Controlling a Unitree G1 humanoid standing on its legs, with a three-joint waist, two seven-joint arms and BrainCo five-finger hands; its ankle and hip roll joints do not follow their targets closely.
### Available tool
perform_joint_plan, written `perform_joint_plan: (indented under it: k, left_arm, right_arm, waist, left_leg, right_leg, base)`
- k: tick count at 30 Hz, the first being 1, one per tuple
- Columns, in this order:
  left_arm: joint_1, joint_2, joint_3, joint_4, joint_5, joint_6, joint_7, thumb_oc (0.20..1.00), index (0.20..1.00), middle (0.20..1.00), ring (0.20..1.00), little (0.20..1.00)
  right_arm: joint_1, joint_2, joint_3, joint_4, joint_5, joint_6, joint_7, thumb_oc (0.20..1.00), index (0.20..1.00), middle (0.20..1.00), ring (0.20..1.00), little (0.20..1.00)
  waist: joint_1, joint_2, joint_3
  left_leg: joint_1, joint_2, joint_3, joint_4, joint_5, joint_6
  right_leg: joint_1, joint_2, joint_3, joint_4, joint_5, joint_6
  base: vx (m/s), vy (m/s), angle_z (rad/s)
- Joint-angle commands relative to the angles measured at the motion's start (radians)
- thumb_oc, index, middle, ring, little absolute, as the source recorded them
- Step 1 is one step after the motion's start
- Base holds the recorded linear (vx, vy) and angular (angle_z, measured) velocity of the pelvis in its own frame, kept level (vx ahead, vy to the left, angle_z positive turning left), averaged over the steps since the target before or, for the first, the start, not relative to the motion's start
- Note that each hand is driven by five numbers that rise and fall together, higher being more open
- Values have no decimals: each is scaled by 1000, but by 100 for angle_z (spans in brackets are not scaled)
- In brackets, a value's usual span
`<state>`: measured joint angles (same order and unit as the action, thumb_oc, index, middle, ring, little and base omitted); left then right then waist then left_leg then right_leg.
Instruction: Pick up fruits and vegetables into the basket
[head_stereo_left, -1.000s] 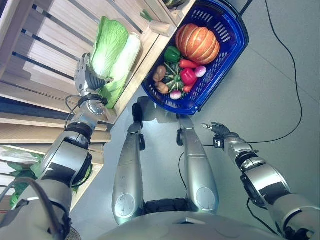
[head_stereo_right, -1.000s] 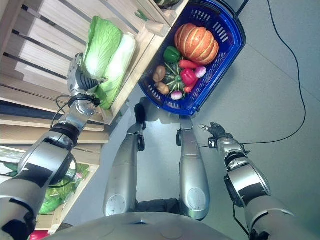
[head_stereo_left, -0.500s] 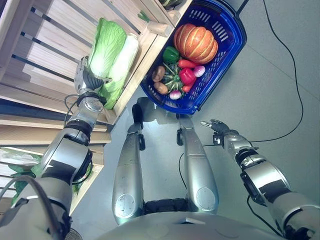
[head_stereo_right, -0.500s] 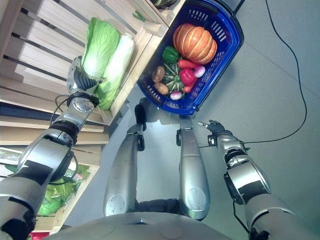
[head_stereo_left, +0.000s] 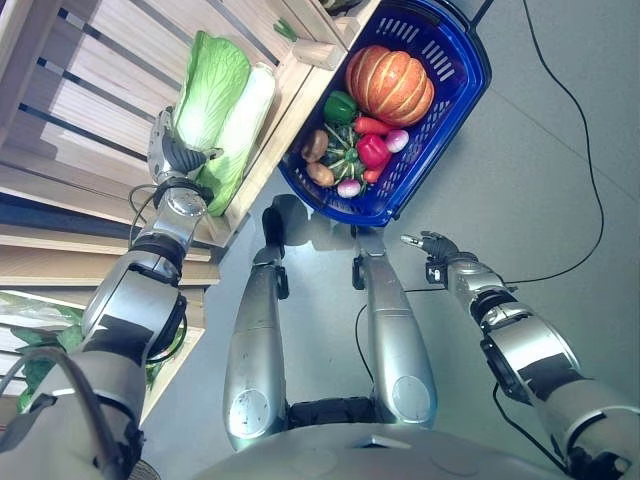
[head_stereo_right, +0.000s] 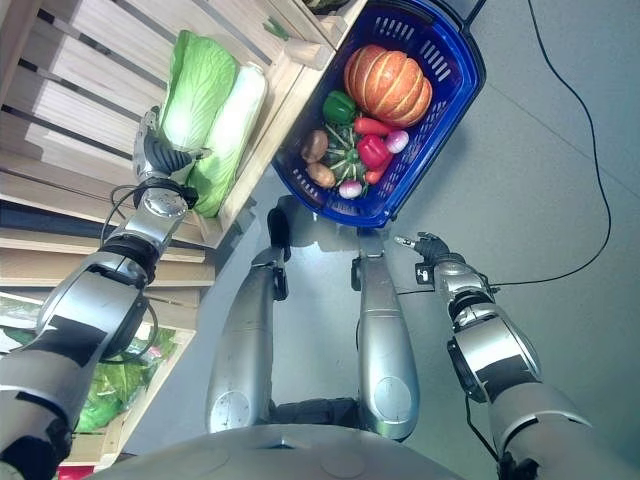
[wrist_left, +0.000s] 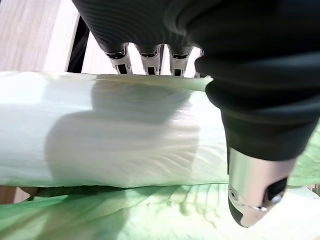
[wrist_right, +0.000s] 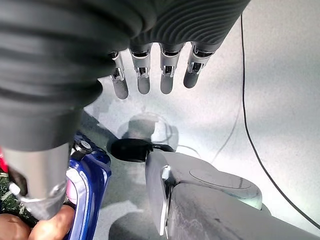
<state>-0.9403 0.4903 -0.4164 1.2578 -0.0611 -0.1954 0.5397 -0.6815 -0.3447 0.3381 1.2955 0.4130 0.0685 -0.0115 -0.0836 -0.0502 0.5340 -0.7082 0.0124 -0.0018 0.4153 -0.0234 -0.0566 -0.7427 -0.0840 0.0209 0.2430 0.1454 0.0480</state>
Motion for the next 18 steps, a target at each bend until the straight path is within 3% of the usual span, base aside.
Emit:
perform_joint_plan:
  k: [1, 4, 5, 6, 7, 8, 18]
  left_arm:
    - [49, 7, 79, 124, -68, 90, -50, 1000, 1000, 1000, 1000, 1000]
    - [44, 6, 75, 134, -70, 94, -68, 1000, 1000, 1000, 1000, 1000]
    - [42, 6, 73, 136, -69, 96, -73, 887, 887, 887, 887, 887]
    - [42, 6, 70, 138, -69, 99, -85, 661, 661, 661, 661, 661]
    - [42, 5, 67, 138, -69, 102, -91, 379, 379, 379, 379, 379]
    - [42, 4, 63, 134, -68, 109, -96, 200, 200, 200, 200, 200]
    - [48, -1, 50, 138, -78, 115, -119, 200, 200, 200, 200, 200]
  right_arm:
    - [42, -35, 36, 7, 23, 20, 3, 1000, 1000, 1000, 1000, 1000]
    - [39, -35, 38, 12, 24, 20, 5, 1000, 1000, 1000, 1000, 1000]
    - [38, -35, 40, 12, 26, 21, 4, 1000, 1000, 1000, 1000, 1000]
    - [38, -35, 41, 13, 27, 20, 4, 1000, 1000, 1000, 1000, 1000]
    - [37, -37, 41, 14, 26, 19, 6, 1000, 1000, 1000, 1000, 1000]
    - [37, -38, 41, 11, 26, 20, 6, 1000, 1000, 1000, 1000, 1000]
    - [34, -39, 43, 13, 25, 18, 6, 1000, 1000, 1000, 1000, 1000]
  waist:
    - [8, 19, -14]
    - [6, 19, -14]
    - [6, 19, -14]
    - [6, 20, -14]
    - [5, 20, -14]
    - [5, 21, -14]
    - [5, 22, -14]
  left_leg:
    - [4, -16, -13, -82, 57, -2]
    - [7, -16, -12, -80, 52, -2]
    - [7, -16, -12, -80, 53, -2]
    - [6, -17, -11, -80, 53, -2]
    - [7, -17, -10, -81, 53, -2]
    - [5, -18, -10, -81, 53, -2]
    - [5, -19, -8, -87, 56, -1]
  right_leg:
    - [29, 48, -32, 127, -140, -6]
    - [31, 48, -31, 128, -144, -6]
    - [31, 48, -31, 127, -143, -6]
    - [30, 48, -31, 126, -143, -6]
    - [30, 48, -31, 126, -142, -6]
    - [29, 48, -31, 125, -142, -6]
    - [30, 49, -33, 120, -140, -6]
  base:
    - [14, 2, -6]
    - [11, 2, -11]
    - [3, 2, -12]
    - [0, 0, 0]
    - [-1, 7, 4]
    - [-3, 9, 4]
    - [4, 0, 4]
